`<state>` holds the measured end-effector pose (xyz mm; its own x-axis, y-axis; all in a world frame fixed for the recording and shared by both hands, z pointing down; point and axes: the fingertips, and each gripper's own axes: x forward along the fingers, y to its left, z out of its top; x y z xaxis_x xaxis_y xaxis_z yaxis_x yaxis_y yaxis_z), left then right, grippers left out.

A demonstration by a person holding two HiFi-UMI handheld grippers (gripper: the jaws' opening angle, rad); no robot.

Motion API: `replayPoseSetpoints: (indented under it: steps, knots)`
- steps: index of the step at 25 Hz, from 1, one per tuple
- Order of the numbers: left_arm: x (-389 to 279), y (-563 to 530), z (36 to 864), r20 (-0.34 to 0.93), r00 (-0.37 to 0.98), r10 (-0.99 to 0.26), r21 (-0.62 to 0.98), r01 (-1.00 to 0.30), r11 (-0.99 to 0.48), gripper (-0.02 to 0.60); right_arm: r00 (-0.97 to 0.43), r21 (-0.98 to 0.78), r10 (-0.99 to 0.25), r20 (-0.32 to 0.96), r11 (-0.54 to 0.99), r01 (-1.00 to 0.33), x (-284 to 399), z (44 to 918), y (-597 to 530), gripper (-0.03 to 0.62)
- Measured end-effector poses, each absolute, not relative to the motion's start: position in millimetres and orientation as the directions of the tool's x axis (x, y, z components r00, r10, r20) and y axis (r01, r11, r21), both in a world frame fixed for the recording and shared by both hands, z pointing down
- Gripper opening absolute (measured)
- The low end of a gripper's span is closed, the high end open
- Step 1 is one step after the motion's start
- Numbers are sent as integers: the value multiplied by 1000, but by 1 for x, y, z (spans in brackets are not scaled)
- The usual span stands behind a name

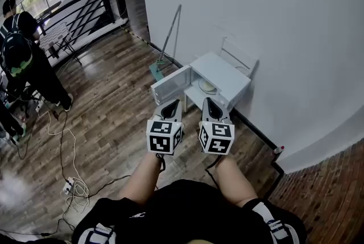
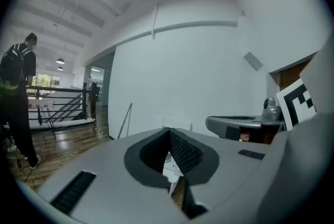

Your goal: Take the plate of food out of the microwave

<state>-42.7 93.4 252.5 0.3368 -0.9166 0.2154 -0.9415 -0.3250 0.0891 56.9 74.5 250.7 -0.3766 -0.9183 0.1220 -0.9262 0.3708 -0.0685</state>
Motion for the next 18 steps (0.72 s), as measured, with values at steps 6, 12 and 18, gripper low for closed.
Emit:
replayPoseSetpoints:
  steps: [6,12,18]
  knots:
    - [-52,101,255,223,348,-911,95,-937,-335,-8,-376,-70,-919,120,370,-926,45,250,81,12]
    - [-76,104,260,235,341,-911,105,-940,-324,-8,-368,-63,-921,129,363,-930,29,253,82,14]
    - [-94,106,264,227,359,-905,118,-933,-340,-8,-357,-50,-923,146,353,-934,9,260,84,12]
